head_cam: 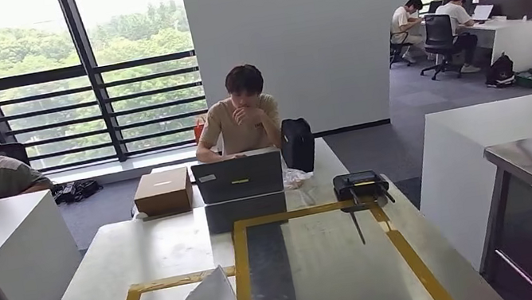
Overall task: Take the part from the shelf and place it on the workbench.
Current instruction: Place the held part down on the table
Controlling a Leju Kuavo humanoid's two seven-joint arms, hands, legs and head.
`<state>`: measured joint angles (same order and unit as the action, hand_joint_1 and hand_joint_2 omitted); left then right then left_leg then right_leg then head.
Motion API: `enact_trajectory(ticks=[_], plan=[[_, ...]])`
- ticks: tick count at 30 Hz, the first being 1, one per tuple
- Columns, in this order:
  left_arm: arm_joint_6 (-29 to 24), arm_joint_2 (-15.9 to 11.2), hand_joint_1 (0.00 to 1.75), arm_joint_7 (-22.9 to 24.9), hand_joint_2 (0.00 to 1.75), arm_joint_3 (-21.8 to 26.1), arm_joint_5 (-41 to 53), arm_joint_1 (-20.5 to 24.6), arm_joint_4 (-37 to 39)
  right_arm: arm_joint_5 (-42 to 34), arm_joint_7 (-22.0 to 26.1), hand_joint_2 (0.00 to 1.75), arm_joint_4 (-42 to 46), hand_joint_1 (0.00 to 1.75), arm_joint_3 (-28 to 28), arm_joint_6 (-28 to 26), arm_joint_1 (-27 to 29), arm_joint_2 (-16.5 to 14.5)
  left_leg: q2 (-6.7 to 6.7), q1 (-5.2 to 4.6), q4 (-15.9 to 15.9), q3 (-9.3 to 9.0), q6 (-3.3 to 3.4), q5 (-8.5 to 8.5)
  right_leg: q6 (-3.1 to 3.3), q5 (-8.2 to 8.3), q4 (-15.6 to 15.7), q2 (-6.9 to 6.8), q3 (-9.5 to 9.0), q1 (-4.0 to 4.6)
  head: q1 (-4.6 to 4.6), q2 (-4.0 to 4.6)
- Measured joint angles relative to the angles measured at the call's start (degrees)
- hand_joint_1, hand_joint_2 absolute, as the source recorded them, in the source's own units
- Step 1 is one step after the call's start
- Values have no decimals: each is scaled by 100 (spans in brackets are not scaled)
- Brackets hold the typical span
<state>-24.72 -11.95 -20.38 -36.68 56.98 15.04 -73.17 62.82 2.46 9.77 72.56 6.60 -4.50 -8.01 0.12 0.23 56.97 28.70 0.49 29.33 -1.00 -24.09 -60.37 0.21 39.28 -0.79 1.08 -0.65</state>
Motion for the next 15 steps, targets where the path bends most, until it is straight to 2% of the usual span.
enact_trajectory(ticks=[1,3,4,5,6,7,9,10,11,13,14,15], plan=[[-67,-13,0,87,0,52,76,-6,-43,-13,-1,0,0,0,1,-4,3,0,12,10,-1,48,42,-60,-16,-259,-273,0,92,-5,-2,1],[-138,-61,0,260,0,224,254,-38,-189,-38,-3,0,0,0,5,-14,3,-1,22,0,33,209,78,-163,-44,-762,-1046,0,308,-5,-5,1],[-144,-91,0,330,0,335,337,-69,-284,-48,-2,0,0,0,10,-20,4,-1,33,-4,57,290,78,-207,-54,-865,-1330,0,350,-5,-6,0],[-144,-124,0,385,0,449,407,-102,-377,-53,-2,0,0,0,18,-28,6,-1,42,-7,84,369,75,-246,-58,-860,-1443,0,301,-5,-7,0],[-144,-154,0,425,0,561,456,-135,-470,-56,-1,0,0,0,26,-37,9,-1,48,-8,116,441,66,-278,-51,-757,-1316,-1,129,-5,-7,0],[-144,-179,0,450,0,658,485,-160,-553,-58,-1,0,0,0,33,-44,11,-1,51,-8,149,502,53,-304,-32,-625,-995,-1,-136,-4,-7,1],[-161,-216,0,517,0,811,555,-199,-696,-69,0,0,0,0,42,-53,7,3,52,-13,208,605,10,-349,31,-532,-216,1,-675,18,-7,0],[-182,-235,0,584,0,882,615,-232,-770,-81,1,0,0,0,45,-54,4,4,55,-15,222,631,-23,-375,61,-538,23,3,-817,35,-7,0],[-207,-252,0,673,0,965,696,-287,-861,-96,0,0,0,0,47,-55,2,5,59,-14,222,648,-60,-408,86,-561,138,5,-870,54,-6,-1],[-245,-309,0,888,0,1202,866,-485,-1108,-121,-2,0,-1,0,56,-55,5,0,62,-11,206,653,-136,-465,139,-483,183,3,-838,55,-5,-1],[-261,-342,0,985,0,1372,926,-636,-1265,-132,-3,0,-1,0,62,-55,4,-4,51,-8,232,679,-170,-419,176,-435,209,-2,-814,40,-3,-1],[-277,-379,0,1056,0,1577,963,-812,-1431,-142,-3,0,-2,0,71,-55,5,-8,35,-6,333,723,-201,-285,217,-378,234,-6,-779,20,2,0]])
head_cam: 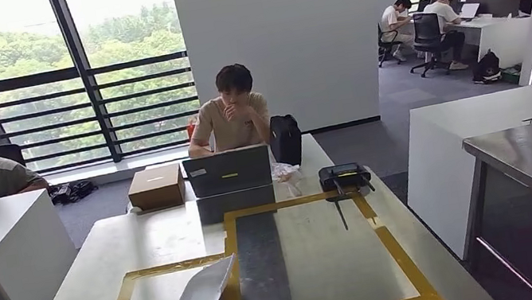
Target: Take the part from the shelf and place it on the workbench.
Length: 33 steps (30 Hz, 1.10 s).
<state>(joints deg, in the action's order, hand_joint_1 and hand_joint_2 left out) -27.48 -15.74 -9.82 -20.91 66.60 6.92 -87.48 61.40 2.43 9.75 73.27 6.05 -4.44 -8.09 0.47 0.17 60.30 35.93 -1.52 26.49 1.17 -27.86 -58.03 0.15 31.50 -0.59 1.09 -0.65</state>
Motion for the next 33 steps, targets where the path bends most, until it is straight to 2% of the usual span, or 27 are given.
enact_trajectory(ticks=[3,4,5,6,8,9,10,11,12,13,14,15,16,18,19,20,21,22,23,24,25,26,27,29,30,31,33], plan=[[-50,-51,0,40,0,635,13,-550,-437,-17,3,0,0,0,24,-2,16,-4,-39,30,879,247,-89,746,54,159,18,-9,173,-23,14,0],[-57,-52,0,24,0,794,13,-696,-537,-18,4,0,0,0,28,-3,21,-4,-40,45,1181,291,-117,885,47,213,15,-16,245,-24,15,-1],[-60,-52,0,7,0,916,13,-807,-615,-18,4,0,0,0,30,-3,21,-4,-40,61,1336,264,-140,881,34,270,10,-27,322,-29,15,-1],[-60,-51,0,-7,0,1013,15,-888,-679,-18,4,0,0,0,30,-3,19,-6,-39,79,1315,151,-160,764,16,327,0,-40,402,-38,16,-1],[-60,-48,0,-31,0,1151,21,-971,-784,-18,5,0,0,0,30,-2,7,-11,-42,123,741,-341,-202,485,-43,434,-42,-62,559,-64,16,-1],[-60,-45,0,-40,0,1198,26,-987,-829,-18,6,0,1,0,31,-2,0,-13,-54,122,327,-633,-208,479,-82,481,-68,-65,620,-70,20,-1],[-60,-41,0,-45,0,1237,32,-1006,-866,-18,7,0,2,0,31,-2,-6,-13,-69,115,14,-836,-183,511,-123,532,-79,-65,650,-70,17,-1],[-60,-37,0,-48,0,1270,37,-1024,-897,-18,8,0,3,0,32,-2,-12,-13,-87,98,-179,-944,-138,579,-165,588,-77,-63,661,-66,17,0],[-60,-32,0,-50,0,1296,46,-1042,-919,-18,8,0,3,0,32,-2,-14,-12,-98,71,-241,-956,-72,589,-207,648,-56,-57,662,-65,18,0],[-60,-28,0,-51,0,1318,54,-1061,-933,-18,7,0,3,0,33,-2,-10,-13,-96,69,-222,-898,7,539,-248,708,-28,-50,661,-72,14,0],[-60,-26,0,-52,0,1335,60,-1068,-947,-18,6,0,2,0,33,-2,-5,-12,-80,68,-223,-850,73,491,-283,688,-39,-41,684,-83,16,2],[-60,-23,0,-54,0,1346,67,-1074,-959,-18,4,0,2,0,34,-2,2,-13,-62,71,-226,-784,139,426,-309,544,-124,-32,724,-90,11,2],[-60,-21,0,-55,0,1353,69,-1080,-973,-18,3,0,2,0,34,-2,10,-15,-47,76,-230,-704,196,351,-325,285,-316,-26,786,-93,5,3],[-60,-13,0,-49,0,1361,68,-1092,-991,-19,4,0,2,0,35,-3,10,-21,-34,61,-222,-526,255,198,-333,-390,-1004,-22,928,-76,-7,3],[-60,-6,0,-32,0,1374,36,-1109,-994,-21,7,0,2,0,36,-7,8,-22,-32,47,-212,-427,265,116,-331,-591,-1372,-21,968,-63,-8,4],[-60,7,0,-5,0,1399,-45,-1146,-995,-24,6,0,2,0,36,-11,3,-22,-26,33,-199,-324,266,34,-322,-635,-1645,-19,954,-48,-10,4],[-60,32,0,25,0,1447,-194,-1208,-996,-26,2,0,2,0,36,-16,0,-22,-19,20,-180,-222,263,-42,-303,-539,-1756,-19,866,-32,-12,4],[-63,69,0,42,0,1527,-411,-1296,-995,-25,-8,0,2,0,37,-21,-3,-21,-9,10,-161,-114,254,-112,-274,-369,-1662,-18,678,-14,-14,4],[-67,133,0,37,0,1646,-664,-1395,-981,-20,-17,0,2,0,38,-20,-5,-22,3,3,-141,-23,242,-176,-231,-236,-1361,-13,381,6,-16,4],[-71,226,0,-5,0,1796,-914,-1488,-938,-14,-15,0,2,0,38,-16,-8,-21,12,-9,-122,55,224,-236,-181,-230,-916,-7,34,32,-20,3],[-70,346,0,-91,0,1980,-1153,-1559,-834,-9,-4,0,2,0,39,-11,-12,-21,22,-18,-116,106,203,-296,-140,-294,-487,-1,-270,52,-21,3],[-40,479,0,-221,0,2179,-1390,-1599,-654,-5,17,0,2,0,39,-10,-15,-20,28,-23,-123,131,176,-358,-107,-388,-150,4,-467,70,-22,3],[-13,617,0,-390,0,2385,-1613,-1604,-389,-3,38,0,2,0,39,-12,-19,-19,32,-24,-150,139,144,-423,-80,-449,33,4,-539,83,-22,3],[-67,842,0,-703,0,2815,-1846,-1473,546,8,45,0,2,0,42,-23,-28,-22,24,-15,-222,145,74,-528,-17,-345,115,-18,-469,72,-24,4],[-157,919,0,-776,0,3021,-1828,-1340,1204,20,33,0,2,0,43,-22,-37,-25,11,-9,-201,173,37,-457,25,-260,135,-37,-415,58,-21,4],[-201,964,0,-739,0,3223,-1808,-1182,1959,32,26,0,2,0,43,-20,-47,-28,-3,-2,-89,226,0,-267,63,-167,157,-59,-346,44,-19,4],[109,1044,0,-174,0,3705,-2131,-905,3521,54,16,0,2,0,42,-14,-67,-30,-17,26,485,358,-70,360,107,7,167,-68,-167,33,-9,4]])
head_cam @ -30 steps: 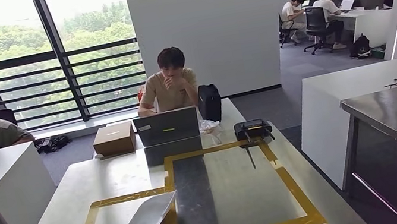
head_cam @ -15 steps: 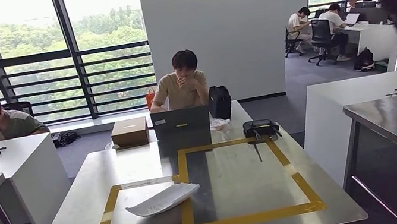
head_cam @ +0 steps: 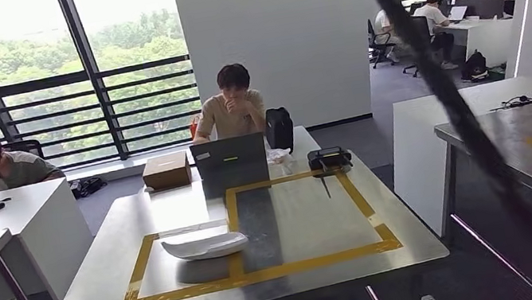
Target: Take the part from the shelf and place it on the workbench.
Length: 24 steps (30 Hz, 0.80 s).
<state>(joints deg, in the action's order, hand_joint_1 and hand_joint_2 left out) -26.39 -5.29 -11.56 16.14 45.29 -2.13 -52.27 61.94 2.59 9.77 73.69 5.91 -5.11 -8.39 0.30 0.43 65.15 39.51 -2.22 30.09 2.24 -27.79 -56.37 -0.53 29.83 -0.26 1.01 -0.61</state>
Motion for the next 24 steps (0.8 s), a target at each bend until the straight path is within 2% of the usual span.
enact_trajectory(ticks=[1,2,3,4,5,6,7,8,9,11,12,13,14,15,16,17,18,19,20,21,22,23,24], plan=[[261,68,0,501,0,295,-286,69,697,17,-15,0,0,0,-1,0,-3,0,-1,11,375,44,-27,231,2,82,-7,18,102,1,3,0],[479,156,0,1044,0,598,-542,96,1301,40,-45,0,0,0,-1,0,-1,1,-4,18,698,47,-44,311,-5,161,-23,42,205,1,9,0],[577,253,0,1505,0,871,-725,89,1782,63,-73,0,0,0,-1,4,10,1,-8,21,890,-3,-52,242,-21,231,-51,62,311,1,14,0],[565,351,0,1807,0,1099,-845,72,2158,78,-83,0,0,0,0,10,24,2,-11,23,888,-132,-53,81,-44,293,-90,65,419,-2,19,0],[511,451,0,1954,0,1287,-919,71,2459,84,-73,0,0,0,1,24,34,2,-13,31,685,-355,-55,-62,-75,345,-139,50,527,-4,22,0],[447,551,0,1992,0,1445,-955,95,2707,93,-57,0,2,0,1,38,31,11,-18,40,312,-670,-66,-57,-113,390,-195,24,628,3,25,-1],[397,639,0,1963,0,1572,-933,132,2914,117,-54,0,3,0,-4,52,19,22,-37,35,-72,-959,-45,21,-151,428,-244,-6,703,13,24,-2],[372,708,0,1901,0,1658,-871,172,3086,151,-76,0,4,0,-11,67,2,35,-49,28,-386,-1160,-7,142,-189,462,-279,-36,745,29,21,-3],[367,754,0,1787,0,1714,-794,205,3232,192,-116,0,5,0,-24,80,-21,51,-59,10,-569,-1254,51,244,-224,505,-290,-56,762,40,18,-4],[415,800,0,1371,0,1764,-652,250,3457,247,-166,0,4,0,-48,110,-41,74,-33,-11,-616,-1176,205,191,-295,578,-277,-71,779,25,13,-4],[456,809,0,1122,0,1778,-578,286,3542,254,-145,0,4,0,-55,121,-38,83,-16,-11,-618,-1120,268,120,-330,502,-318,-55,812,9,10,-2],[500,813,0,913,0,1784,-489,338,3609,252,-100,0,4,0,-57,124,-22,89,-2,-7,-627,-1047,321,39,-362,293,-451,-34,865,-1,7,-1],[544,815,0,774,0,1787,-388,408,3664,248,-43,0,4,0,-58,121,-5,90,8,-4,-635,-953,358,-48,-388,-20,-690,-9,933,-7,2,0],[590,814,0,723,0,1784,-292,487,3705,244,9,0,4,0,-58,114,1,93,7,-10,-635,-854,378,-130,-402,-382,-1011,11,1001,-6,-4,1],[636,813,0,718,0,1776,-202,571,3740,244,53,0,4,0,-59,107,2,98,10,-18,-630,-751,388,-214,-408,-665,-1368,23,1049,-4,-9,0],[684,813,0,745,0,1760,-125,655,3771,244,88,0,4,0,-60,103,-5,104,16,-28,-621,-645,389,-299,-408,-793,-1678,28,1053,-4,-9,0],[729,813,0,800,0,1734,-58,734,3800,244,119,0,4,0,-61,100,-11,110,22,-37,-611,-536,387,-387,-398,-760,-1871,31,992,-2,-13,-1],[764,815,0,878,0,1702,5,804,3828,239,145,0,4,0,-62,97,-15,114,28,-45,-599,-429,380,-473,-381,-608,-1894,34,847,0,-14,-1],[791,820,0,987,0,1664,68,858,3856,224,163,0,4,0,-62,88,-20,116,31,-52,-589,-327,369,-553,-354,-433,-1720,36,606,8,-16,-1],[813,833,0,1105,0,1626,127,900,3884,201,174,0,4,0,-62,76,-28,119,35,-57,-579,-246,357,-629,-315,-346,-1368,39,273,22,-19,-1],[825,849,0,1224,0,1589,175,922,3908,177,170,0,4,0,-61,59,-42,121,39,-67,-570,-183,337,-694,-272,-385,-887,40,-92,42,-22,-1],[837,867,0,1345,0,1552,216,931,3932,156,138,0,4,0,-61,36,-54,124,50,-72,-575,-152,311,-762,-237,-473,-486,37,-366,64,-18,-1],[846,885,0,1449,0,1523,245,931,3957,146,80,0,4,0,-60,12,-64,126,61,-70,-590,-139,279,-830,-204,-565,-198,33,-537,83,-16,-1]])
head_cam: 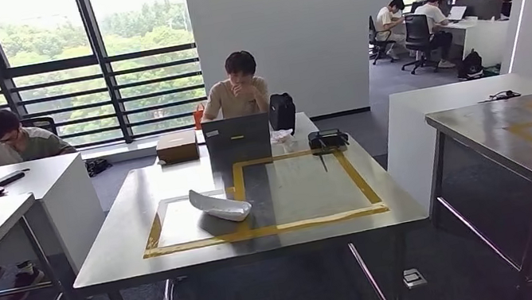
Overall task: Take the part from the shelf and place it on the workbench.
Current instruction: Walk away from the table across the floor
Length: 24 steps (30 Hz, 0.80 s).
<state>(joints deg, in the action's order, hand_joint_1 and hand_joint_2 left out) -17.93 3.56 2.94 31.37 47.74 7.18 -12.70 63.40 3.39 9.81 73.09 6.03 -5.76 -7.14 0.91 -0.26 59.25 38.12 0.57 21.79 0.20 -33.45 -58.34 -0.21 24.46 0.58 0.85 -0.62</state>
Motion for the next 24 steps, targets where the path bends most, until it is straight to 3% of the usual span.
enact_trajectory(ticks=[1,3,4,5,7,8,9,10,12,14,15,16,18,19,20,22,23,24], plan=[[5,19,0,84,0,-25,19,-14,25,-2,-81,0,0,0,0,-23,-4,1,8,4,-32,5,-38,-72,30,-27,145,-6,-47,15,1,0],[11,47,0,137,0,-49,24,-70,67,-1,-251,0,-2,0,1,-52,-1,-7,0,19,-71,32,-113,-136,106,112,176,-27,52,-1,3,2],[12,64,0,117,0,-52,11,-111,81,-11,-312,0,-3,0,3,-63,0,-11,-20,23,-1,74,-148,1,151,203,195,-38,122,-18,6,2],[12,74,0,101,0,-53,0,-150,93,-29,-358,0,-4,0,9,-80,4,-15,-39,30,187,131,-184,264,182,298,210,-48,211,-37,14,2],[12,88,0,147,0,-55,11,-205,116,-68,-440,0,-4,0,28,-132,23,-19,-62,54,846,238,-253,914,210,460,203,-58,413,-44,27,1],[12,89,0,195,0,-57,29,-223,126,-75,-484,0,-4,0,37,-157,37,-20,-62,61,1196,256,-282,1089,204,538,189,-61,521,-44,33,1],[15,88,0,238,0,-59,48,-237,135,-73,-525,0,-4,0,41,-179,47,-21,-62,65,1435,223,-300,1102,195,611,166,-67,635,-46,33,1],[22,87,0,264,0,-62,63,-248,141,-65,-564,0,-4,0,42,-191,54,-21,-62,68,1522,126,-310,996,182,678,134,-74,752,-49,35,1],[46,84,0,283,0,-74,100,-250,147,-49,-612,0,-4,0,42,-203,54,-21,-63,74,1094,-371,-300,749,145,798,46,-85,972,-59,35,1],[62,81,0,295,0,-96,134,-226,145,-38,-629,0,-4,0,42,-204,44,-22,-71,51,278,-978,-242,870,86,903,-30,-89,1117,-55,36,-2],[64,81,0,299,0,-106,143,-216,145,-34,-628,0,-4,0,42,-205,39,-23,-78,37,6,-1136,-195,975,54,953,-46,-89,1144,-53,39,-2],[67,81,0,303,0,-116,146,-211,146,-32,-628,0,-4,0,42,-205,39,-23,-84,17,-132,-1186,-142,1028,20,1005,-43,-88,1161,-56,39,-3],[69,83,0,308,0,-125,146,-215,154,-29,-634,0,-4,0,42,-206,50,-22,-72,17,-155,-1097,-31,933,-53,1073,-32,-78,1186,-73,40,-1],[69,84,0,309,0,-129,146,-214,158,-29,-638,0,-5,0,42,-206,59,-24,-60,23,-164,-1035,19,861,-92,977,-99,-61,1232,-82,33,-1],[69,84,0,300,0,-135,147,-213,161,-29,-636,0,-5,0,43,-205,69,-27,-50,33,-175,-954,61,779,-129,762,-270,-45,1308,-89,28,1],[81,81,0,233,0,-155,180,-213,163,-31,-584,0,-7,0,44,-195,76,-34,-42,39,-175,-756,100,617,-182,125,-916,-23,1495,-105,13,0],[96,79,0,187,0,-174,228,-215,163,-33,-528,0,-7,0,44,-181,75,-36,-40,36,-166,-661,101,540,-198,-100,-1278,-22,1557,-109,10,1],[120,80,0,154,0,-203,298,-214,164,-35,-466,0,-7,0,44,-164,73,-36,-37,35,-150,-561,96,462,-205,-171,-1543,-22,1555,-110,9,1]])
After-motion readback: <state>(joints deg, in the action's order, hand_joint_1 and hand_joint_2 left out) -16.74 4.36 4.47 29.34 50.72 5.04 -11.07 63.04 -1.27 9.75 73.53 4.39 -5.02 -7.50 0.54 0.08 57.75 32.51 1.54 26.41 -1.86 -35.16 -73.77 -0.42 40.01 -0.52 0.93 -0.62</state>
